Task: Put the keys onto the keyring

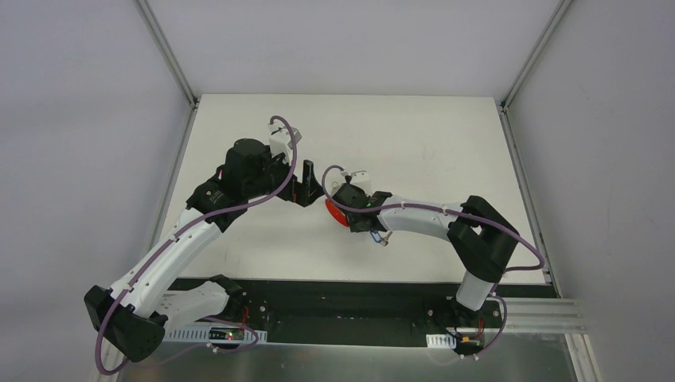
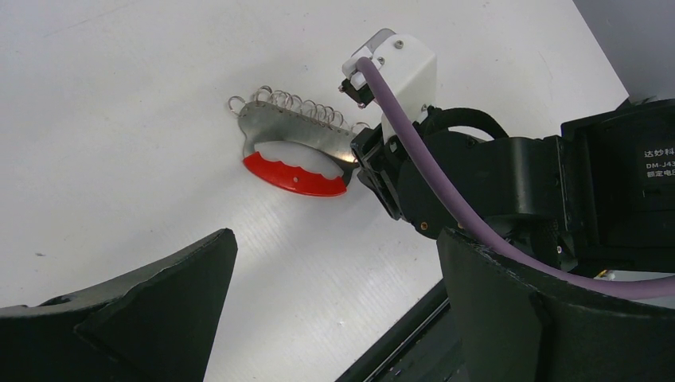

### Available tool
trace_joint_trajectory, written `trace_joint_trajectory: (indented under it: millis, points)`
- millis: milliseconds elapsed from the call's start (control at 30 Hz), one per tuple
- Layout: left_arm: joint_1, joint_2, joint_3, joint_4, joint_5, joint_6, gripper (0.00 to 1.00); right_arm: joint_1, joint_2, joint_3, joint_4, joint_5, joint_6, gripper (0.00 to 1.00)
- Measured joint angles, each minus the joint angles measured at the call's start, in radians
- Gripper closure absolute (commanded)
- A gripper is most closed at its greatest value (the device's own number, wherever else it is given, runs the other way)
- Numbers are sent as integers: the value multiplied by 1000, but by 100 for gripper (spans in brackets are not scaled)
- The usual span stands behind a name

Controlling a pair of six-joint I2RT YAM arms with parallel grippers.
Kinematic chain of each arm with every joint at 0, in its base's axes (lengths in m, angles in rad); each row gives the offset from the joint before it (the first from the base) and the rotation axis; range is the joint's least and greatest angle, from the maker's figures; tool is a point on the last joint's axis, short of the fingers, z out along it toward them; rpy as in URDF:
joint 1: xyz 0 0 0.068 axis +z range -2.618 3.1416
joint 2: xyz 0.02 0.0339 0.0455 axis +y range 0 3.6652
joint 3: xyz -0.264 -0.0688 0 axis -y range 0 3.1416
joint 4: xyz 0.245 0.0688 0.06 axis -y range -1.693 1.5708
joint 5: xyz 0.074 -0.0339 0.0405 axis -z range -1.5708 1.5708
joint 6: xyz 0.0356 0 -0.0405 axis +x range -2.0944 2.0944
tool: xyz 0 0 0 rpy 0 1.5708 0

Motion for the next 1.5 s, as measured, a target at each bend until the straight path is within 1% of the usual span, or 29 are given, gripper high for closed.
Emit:
trace_joint_trajectory:
  millis: [167,733,967,1033,1300,1400,1500]
  points:
    - [0,0,0,0,0,0,1,0,3,0,6,11,0,72]
    - [0,0,0,-6,-1,0,1,0,34,6,11,34,5,81]
    - [0,0,0,-6,-1,0,0,0,38,7,11,40,10,95]
    - [0,0,0,-6,-1,0,0,0,38,9,10,45,11,100]
    - [0,-2,0,-6,0,0,0,0,24,11,1,63,11,100]
    - [0,-10,0,-6,0,0,0,0,-15,6,-3,51,6,100]
    - [0,-27,0,-6,0,2,0,0,-88,-16,5,17,-9,100]
